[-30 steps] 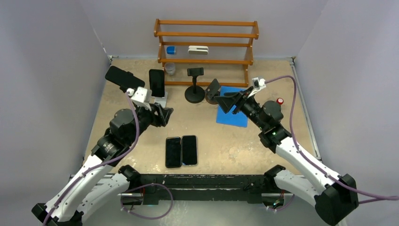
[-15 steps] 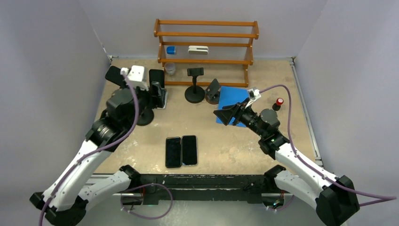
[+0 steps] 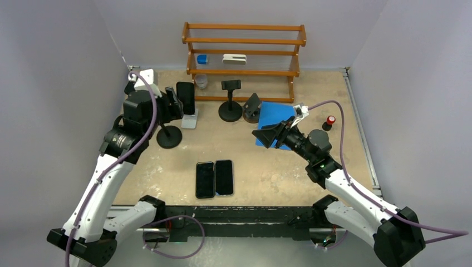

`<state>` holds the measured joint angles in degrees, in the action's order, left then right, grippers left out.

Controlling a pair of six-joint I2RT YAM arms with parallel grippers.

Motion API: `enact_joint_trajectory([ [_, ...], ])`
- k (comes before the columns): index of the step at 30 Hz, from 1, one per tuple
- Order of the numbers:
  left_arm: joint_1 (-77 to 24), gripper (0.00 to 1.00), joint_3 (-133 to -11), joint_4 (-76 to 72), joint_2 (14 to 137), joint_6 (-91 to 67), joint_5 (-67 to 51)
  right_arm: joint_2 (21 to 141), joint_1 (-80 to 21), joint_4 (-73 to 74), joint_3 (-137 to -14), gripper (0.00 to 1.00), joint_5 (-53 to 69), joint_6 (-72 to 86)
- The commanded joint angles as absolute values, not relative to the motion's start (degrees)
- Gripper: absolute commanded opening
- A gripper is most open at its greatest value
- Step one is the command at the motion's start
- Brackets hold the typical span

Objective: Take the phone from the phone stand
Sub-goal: Pick up the phone stand with the phone at the center of the board.

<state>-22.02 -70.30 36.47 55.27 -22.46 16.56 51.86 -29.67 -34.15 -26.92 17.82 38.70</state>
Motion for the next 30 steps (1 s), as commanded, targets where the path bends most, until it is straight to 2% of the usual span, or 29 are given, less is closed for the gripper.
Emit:
enact_joint_trajectory([
  [1,-17.2,0.73,-70.5,43.3,53.6,-31.7,9.4,49.2,-29.6,-37.1,-26.8,0.7,19.8,39.7],
  [7,-13.2,0.76,-68.6,47.2,49.4,-37.3,9.8,46.3,-29.6,-36.6,-25.8,0.7,19.6,40.1],
  [12,-12.7,0.8,-67.7,49.2,47.8,-40.2,15.8,44.8,-29.6,-36.2,-25.9,0.7,19.7,40.8],
  [23,-11.4,0.79,-64.5,40.0,47.5,-45.5,19.7,43.8,-29.6,-37.1,-26.1,0.7,19.5,41.6],
  [30,-4.2,0.75,-60.9,31.4,47.9,-45.4,17.2,43.5,-29.7,-36.2,-26.5,0.7,19.1,41.3],
])
